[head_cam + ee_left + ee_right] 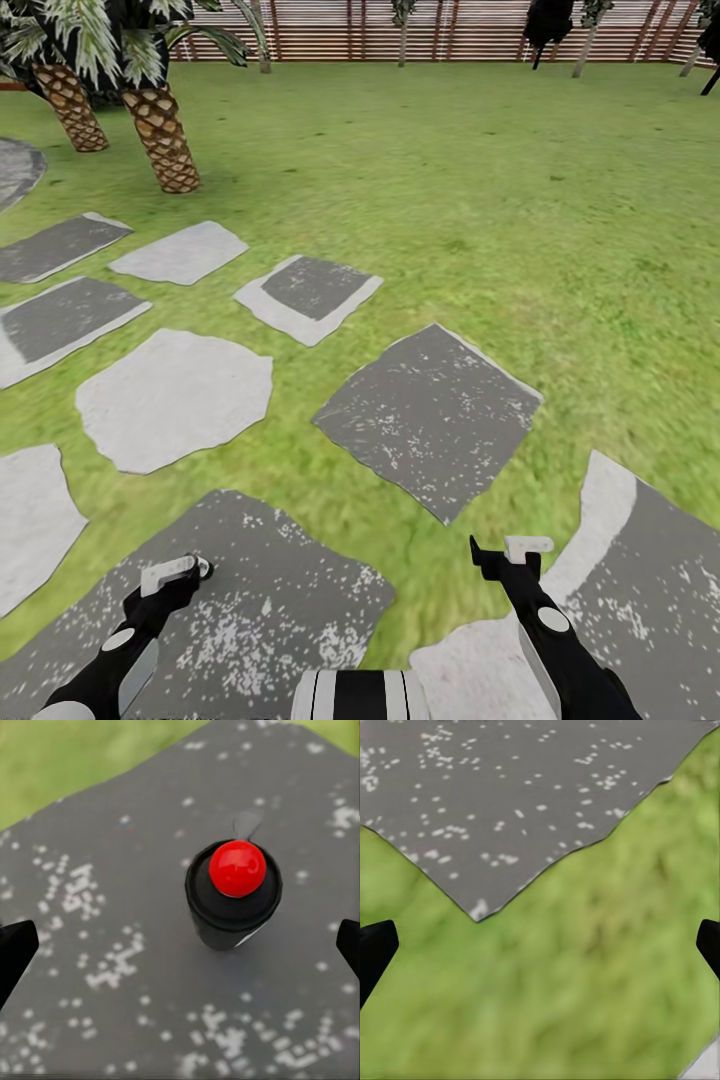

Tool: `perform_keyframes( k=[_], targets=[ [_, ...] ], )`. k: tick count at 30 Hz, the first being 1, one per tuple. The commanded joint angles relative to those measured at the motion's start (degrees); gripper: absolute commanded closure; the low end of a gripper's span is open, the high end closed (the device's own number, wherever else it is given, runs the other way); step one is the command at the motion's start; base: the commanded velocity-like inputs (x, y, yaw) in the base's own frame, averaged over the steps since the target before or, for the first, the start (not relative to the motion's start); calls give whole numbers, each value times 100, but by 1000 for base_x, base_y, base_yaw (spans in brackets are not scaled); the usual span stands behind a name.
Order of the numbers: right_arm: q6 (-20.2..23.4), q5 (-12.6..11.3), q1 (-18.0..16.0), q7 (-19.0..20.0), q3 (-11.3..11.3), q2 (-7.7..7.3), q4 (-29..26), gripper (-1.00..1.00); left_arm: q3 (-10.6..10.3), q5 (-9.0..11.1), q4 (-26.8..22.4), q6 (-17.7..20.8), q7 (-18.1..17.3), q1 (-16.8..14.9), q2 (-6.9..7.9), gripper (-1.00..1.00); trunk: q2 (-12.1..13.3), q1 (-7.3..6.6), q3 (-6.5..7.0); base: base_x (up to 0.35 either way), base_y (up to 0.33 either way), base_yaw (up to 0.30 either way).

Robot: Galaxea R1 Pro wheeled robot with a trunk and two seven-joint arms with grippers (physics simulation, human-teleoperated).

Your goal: In the garden, pick up the pesticide atomizer on the floor and spray pesticide onto both trees until each tree trunk is fully covered.

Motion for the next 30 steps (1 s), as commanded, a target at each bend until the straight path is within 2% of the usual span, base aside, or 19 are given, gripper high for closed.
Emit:
perform_keyframes(
  k=[1,4,9,24,30],
  targets=[
    [-17,23,-2,9,-11,2,2,-100,-13,47,5,-17,5,-3,1,-100,-1,-1,-6,0,0,75],
    [-17,20,-2,8,-11,2,-1,-100,-27,47,5,-17,2,-3,0,-100,-1,-1,-9,0,0,37],
    [-17,19,-2,7,-14,2,1,-100,-43,46,10,-20,1,-3,-2,-100,-8,12,-122,0,0,9],
    [-17,26,-2,7,-19,2,7,-100,-98,-14,-348,-141,-6,-21,-30,-100,-28,50,-573,0,0,0],
    [-21,27,-2,7,-15,2,10,-100,-98,-15,-356,-348,-9,-37,-20,-100,-28,50,-603,0,0,0]
  ],
)
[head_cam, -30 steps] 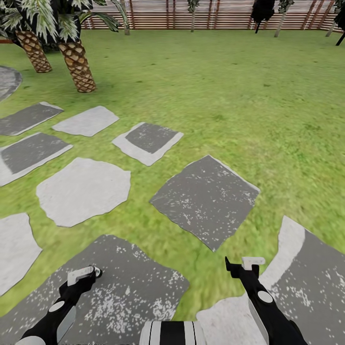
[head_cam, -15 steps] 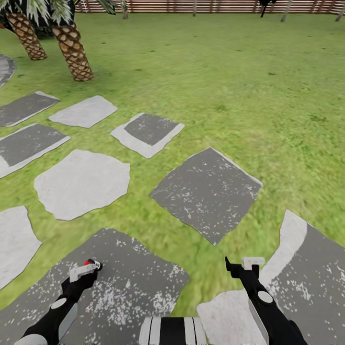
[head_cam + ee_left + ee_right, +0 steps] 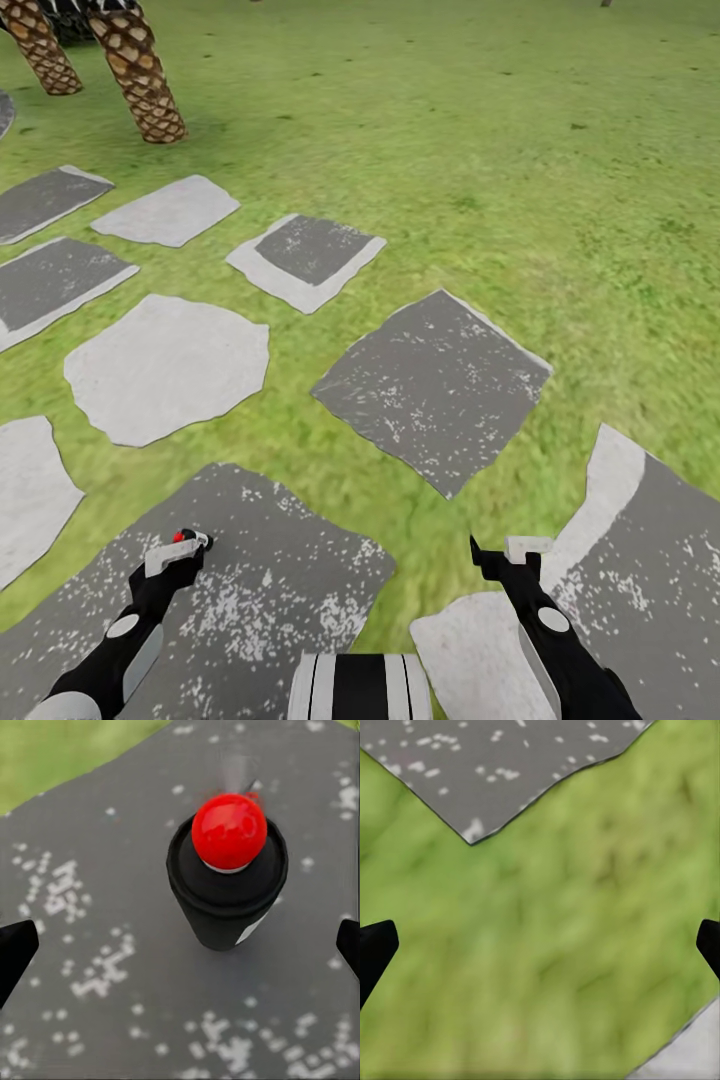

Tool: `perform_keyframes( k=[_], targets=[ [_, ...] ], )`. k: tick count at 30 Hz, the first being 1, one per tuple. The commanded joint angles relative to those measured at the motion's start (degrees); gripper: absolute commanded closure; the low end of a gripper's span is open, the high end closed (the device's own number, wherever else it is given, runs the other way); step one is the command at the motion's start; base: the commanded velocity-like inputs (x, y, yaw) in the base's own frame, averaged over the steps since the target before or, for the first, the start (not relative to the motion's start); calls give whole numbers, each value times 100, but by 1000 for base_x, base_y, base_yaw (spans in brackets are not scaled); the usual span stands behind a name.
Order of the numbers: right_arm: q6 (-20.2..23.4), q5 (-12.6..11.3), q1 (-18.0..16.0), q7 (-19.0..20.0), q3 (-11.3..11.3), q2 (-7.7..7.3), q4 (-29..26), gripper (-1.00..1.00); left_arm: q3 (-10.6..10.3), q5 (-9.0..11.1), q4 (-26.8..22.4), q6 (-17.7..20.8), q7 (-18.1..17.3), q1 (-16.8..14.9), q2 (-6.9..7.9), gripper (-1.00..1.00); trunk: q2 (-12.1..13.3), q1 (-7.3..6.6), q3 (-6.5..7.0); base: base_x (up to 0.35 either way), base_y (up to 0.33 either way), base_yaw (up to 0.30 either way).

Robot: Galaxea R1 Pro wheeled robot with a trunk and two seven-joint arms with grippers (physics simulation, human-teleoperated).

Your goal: In the garden, pick up the pesticide atomizer on the floor and spray pesticide onto both trees until each tree trunk is fully covered.

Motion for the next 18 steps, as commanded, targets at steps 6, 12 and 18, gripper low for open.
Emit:
perform_keyframes(
  k=[6,12,18],
  targets=[
    [-19,25,-2,8,-9,2,9,-100,-13,38,-115,-98,8,-3,-11,-100,-6,9,-122,0,0,0],
    [-21,25,-2,8,-8,2,13,-100,-12,38,-154,-109,8,-2,-14,-100,-14,25,-308,0,0,0],
    [-22,25,-2,8,-9,2,24,-100,-12,32,-153,-111,8,5,-11,-100,-22,40,-496,0,0,0]
  ],
)
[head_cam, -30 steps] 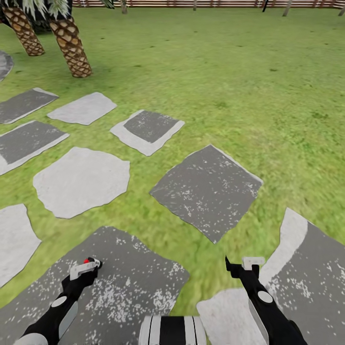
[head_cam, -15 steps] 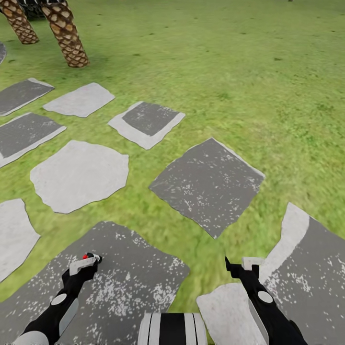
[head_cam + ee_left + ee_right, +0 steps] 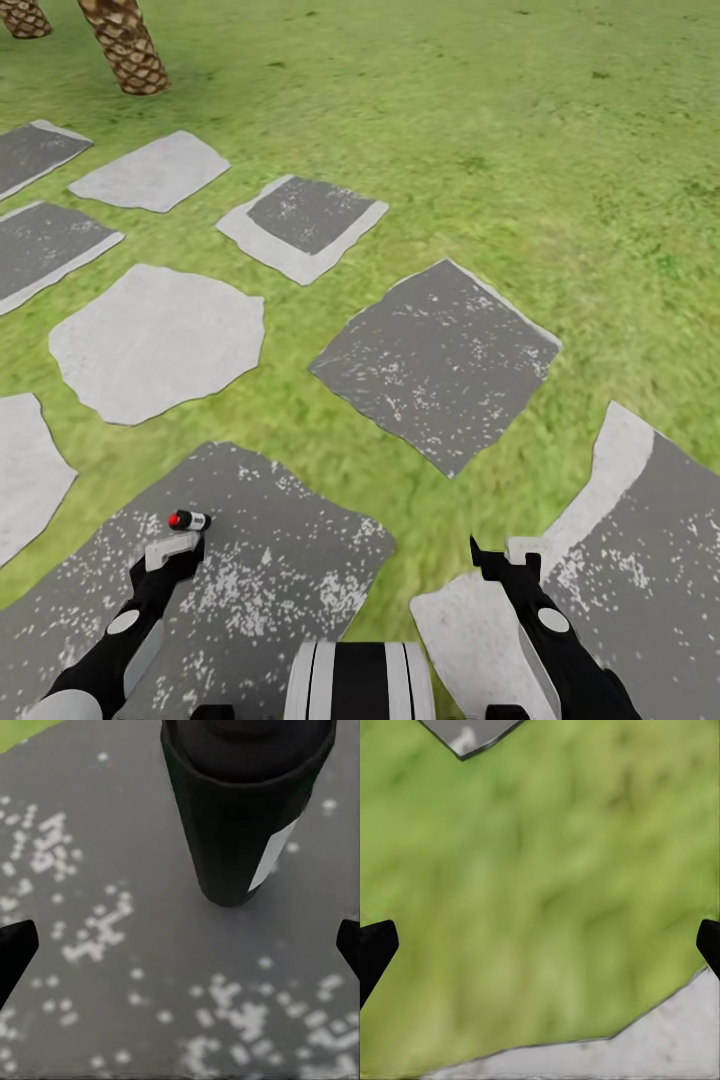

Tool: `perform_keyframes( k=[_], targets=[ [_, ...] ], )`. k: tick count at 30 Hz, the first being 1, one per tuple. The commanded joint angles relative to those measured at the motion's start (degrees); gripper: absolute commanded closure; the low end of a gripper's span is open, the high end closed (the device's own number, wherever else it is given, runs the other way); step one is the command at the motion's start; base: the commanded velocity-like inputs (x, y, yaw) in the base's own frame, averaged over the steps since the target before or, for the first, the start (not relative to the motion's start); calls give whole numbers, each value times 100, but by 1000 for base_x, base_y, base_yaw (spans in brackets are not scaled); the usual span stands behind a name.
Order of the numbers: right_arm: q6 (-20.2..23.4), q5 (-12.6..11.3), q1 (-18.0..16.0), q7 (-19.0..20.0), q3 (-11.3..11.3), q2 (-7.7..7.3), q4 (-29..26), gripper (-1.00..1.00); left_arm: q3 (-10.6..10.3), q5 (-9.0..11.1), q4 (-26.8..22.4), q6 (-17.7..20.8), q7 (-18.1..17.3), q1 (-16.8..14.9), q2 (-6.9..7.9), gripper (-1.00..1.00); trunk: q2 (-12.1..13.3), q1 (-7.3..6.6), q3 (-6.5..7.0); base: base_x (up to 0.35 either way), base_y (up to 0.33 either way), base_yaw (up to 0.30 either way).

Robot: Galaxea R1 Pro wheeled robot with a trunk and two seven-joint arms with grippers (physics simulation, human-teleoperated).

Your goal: In the garden, pick up the pesticide atomizer on the floor and spray pesticide onto both trees until each tree trunk is fully covered.

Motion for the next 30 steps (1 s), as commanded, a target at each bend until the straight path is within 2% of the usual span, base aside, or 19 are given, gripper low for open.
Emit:
perform_keyframes(
  k=[1,10,18,30],
  targets=[
    [-17,25,-2,8,-11,2,4,-100,-12,34,3,-17,9,-2,0,-100,-2,1,-35,0,0,0],
    [-17,25,-2,-1,-18,-1,5,-100,-20,24,-11,-17,9,6,4,-100,-2,1,-74,7,0,0],
    [-17,25,-2,-1,-14,0,1,-100,-13,23,-39,-17,12,8,1,-100,-2,1,-74,111,0,0],
    [-17,25,-2,7,-11,-6,6,-100,-12,23,-42,-17,9,8,-2,-100,-2,1,-35,3,0,-21]
  ],
)
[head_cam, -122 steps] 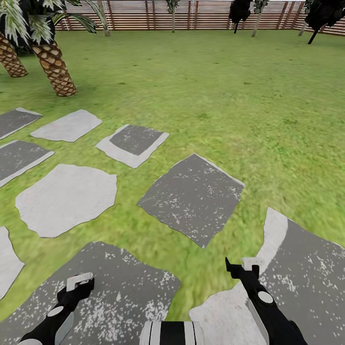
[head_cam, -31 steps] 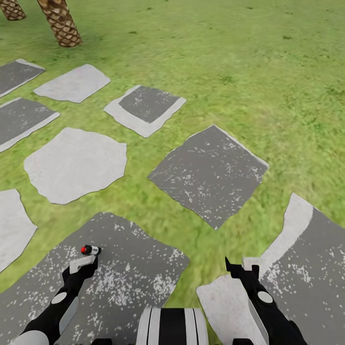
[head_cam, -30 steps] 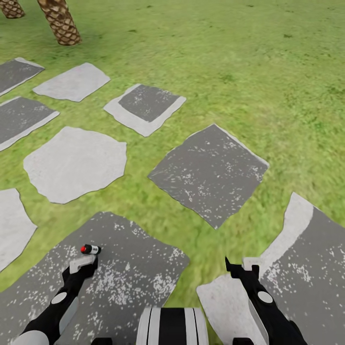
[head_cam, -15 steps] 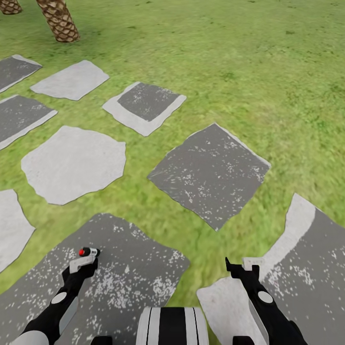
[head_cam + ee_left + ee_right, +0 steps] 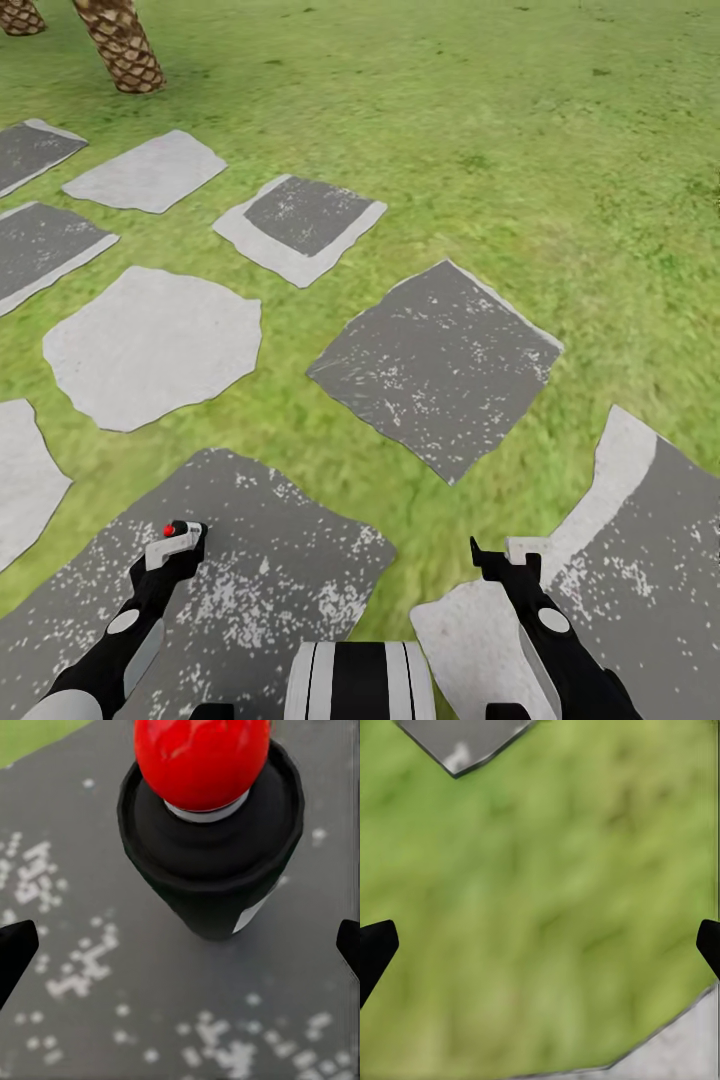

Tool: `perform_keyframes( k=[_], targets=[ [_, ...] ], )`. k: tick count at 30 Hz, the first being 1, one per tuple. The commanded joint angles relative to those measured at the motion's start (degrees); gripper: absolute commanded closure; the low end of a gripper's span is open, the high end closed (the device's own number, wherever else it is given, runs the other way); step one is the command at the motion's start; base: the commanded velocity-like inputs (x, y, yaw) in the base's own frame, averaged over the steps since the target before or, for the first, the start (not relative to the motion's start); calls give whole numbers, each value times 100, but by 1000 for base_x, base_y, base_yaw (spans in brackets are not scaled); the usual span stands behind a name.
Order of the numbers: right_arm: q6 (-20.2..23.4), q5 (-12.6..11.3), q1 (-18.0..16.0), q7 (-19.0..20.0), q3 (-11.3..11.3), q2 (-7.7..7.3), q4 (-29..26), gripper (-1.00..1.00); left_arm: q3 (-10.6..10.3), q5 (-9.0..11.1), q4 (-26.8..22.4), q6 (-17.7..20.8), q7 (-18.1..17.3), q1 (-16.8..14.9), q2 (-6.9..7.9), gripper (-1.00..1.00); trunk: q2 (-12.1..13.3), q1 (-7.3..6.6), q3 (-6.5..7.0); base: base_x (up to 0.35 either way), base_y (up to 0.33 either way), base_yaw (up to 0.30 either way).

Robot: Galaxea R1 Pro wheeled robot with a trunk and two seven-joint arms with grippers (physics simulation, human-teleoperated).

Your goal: In the garden, pick up the pesticide atomizer on the floor and spray pesticide onto both trees until each tree trunk is fully covered.

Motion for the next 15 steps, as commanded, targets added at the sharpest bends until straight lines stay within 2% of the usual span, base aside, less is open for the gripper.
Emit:
perform_keyframes(
  k=[1,15],
  targets=[
    [-17,25,-2,8,-13,2,4,-100,-12,35,3,-17,9,-1,2,-100,-1,-1,6,0,0,-62],
    [-17,25,-2,11,-11,1,-5,-100,-12,37,3,-17,16,0,1,-100,-1,-1,70,0,0,-31]
  ],
)
